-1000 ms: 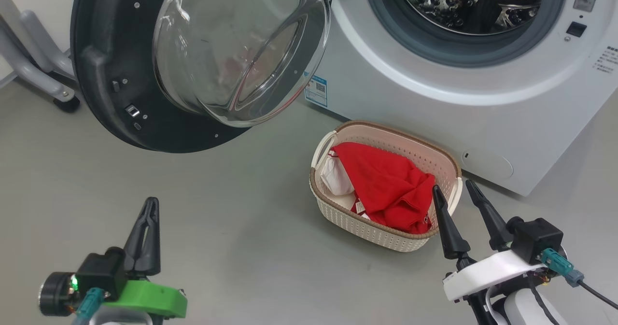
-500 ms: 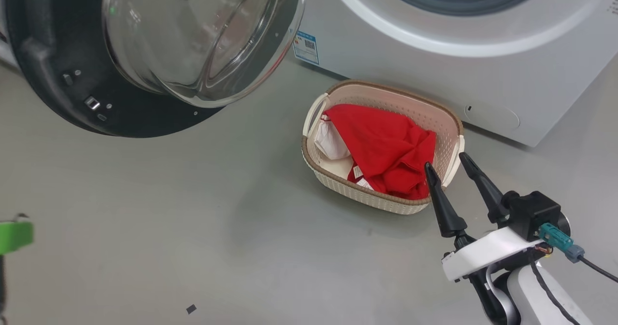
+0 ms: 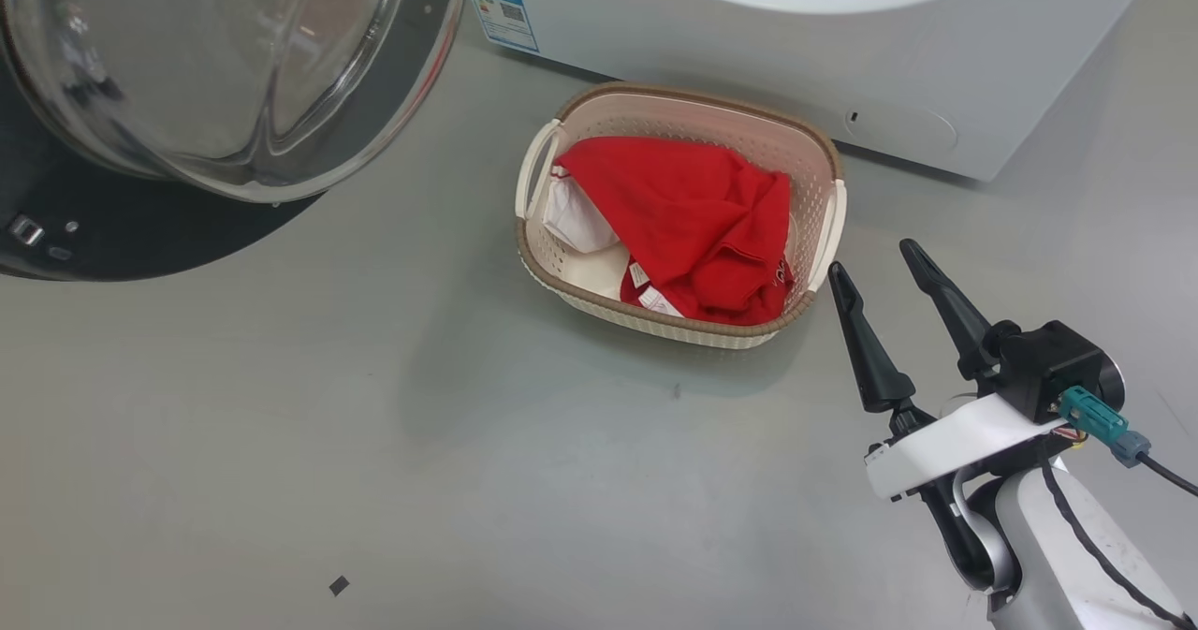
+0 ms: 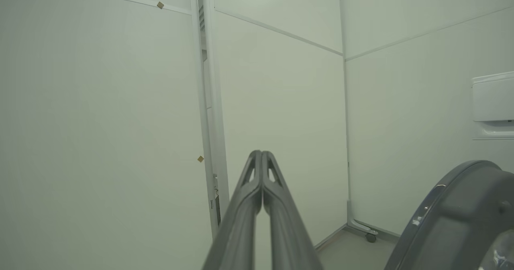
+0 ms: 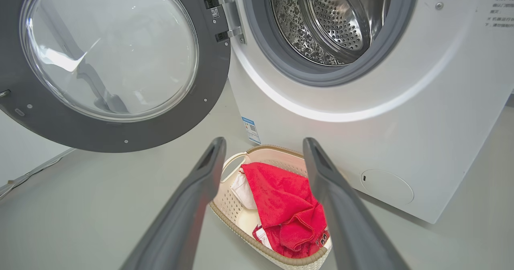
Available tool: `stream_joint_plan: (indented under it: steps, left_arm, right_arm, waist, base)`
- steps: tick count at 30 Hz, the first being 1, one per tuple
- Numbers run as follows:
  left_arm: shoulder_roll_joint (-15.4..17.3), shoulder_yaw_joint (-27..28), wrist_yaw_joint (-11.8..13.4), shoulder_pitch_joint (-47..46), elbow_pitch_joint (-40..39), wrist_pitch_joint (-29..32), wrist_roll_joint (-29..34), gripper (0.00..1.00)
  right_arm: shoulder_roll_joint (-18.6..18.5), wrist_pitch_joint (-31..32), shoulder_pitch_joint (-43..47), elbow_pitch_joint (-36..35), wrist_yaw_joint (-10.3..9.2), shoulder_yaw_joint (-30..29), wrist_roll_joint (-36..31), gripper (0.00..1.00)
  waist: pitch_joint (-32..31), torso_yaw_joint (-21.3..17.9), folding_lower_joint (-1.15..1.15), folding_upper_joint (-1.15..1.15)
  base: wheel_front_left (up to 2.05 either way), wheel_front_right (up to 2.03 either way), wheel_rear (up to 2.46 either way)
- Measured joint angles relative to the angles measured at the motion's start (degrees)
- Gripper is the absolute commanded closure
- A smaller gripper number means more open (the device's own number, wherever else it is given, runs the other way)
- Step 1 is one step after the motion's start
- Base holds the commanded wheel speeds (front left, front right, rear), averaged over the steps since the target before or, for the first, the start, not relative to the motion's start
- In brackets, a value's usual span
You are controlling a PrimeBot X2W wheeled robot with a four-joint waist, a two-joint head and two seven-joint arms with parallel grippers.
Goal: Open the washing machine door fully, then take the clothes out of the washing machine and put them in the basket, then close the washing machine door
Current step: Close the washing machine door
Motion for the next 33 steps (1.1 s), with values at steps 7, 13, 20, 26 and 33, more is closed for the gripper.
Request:
stream_joint_plan:
  steps: [7, 13, 20, 26, 33]
  left_arm:
    - [-0.1, 6.5, 1.5, -6.8, 11.2, 8.7, -13.4, 1.00]
    - [-1.9, 11.7, 4.7, -12.1, 18.1, 14.6, -21.5, 1.00]
    - [-1.7, 15.3, 5.9, -16.8, 24.1, 19.3, -25.6, 1.00]
    - [-2.4, 18.6, 6.6, -20.7, 29.7, 22.6, -29.5, 1.00]
    - [-3.3, 19.4, 6.6, -23.4, 35.0, 27.6, -31.9, 1.00]
  right_arm:
    - [-0.3, 0.0, -1.1, -0.2, 0.00, -0.1, 0.0, 0.00]
    - [-0.4, 0.0, -1.4, -0.4, 0.00, -0.1, 0.1, 0.00]
    - [-0.4, -0.2, -2.8, -0.3, 0.00, 0.4, 0.3, 0.00]
    - [-0.3, -0.8, -2.8, 0.4, 0.00, 0.8, 0.7, 0.00]
    - [-0.4, -1.4, -2.8, 0.7, 0.00, 0.6, 1.1, 0.00]
  waist:
    - [1.4, -3.2, 0.00, 0.00]
    - [2.7, -5.5, 0.00, 0.00]
    - [3.8, -7.8, 0.00, 0.00]
    - [3.8, -9.4, 0.00, 0.00]
    - [3.1, -10.4, 0.00, 0.00]
  base:
    - [0.00, 0.00, 0.00]
    - [0.00, 0.00, 0.00]
    - [0.00, 0.00, 0.00]
    - [0.00, 0.00, 0.00]
    - [0.00, 0.00, 0.00]
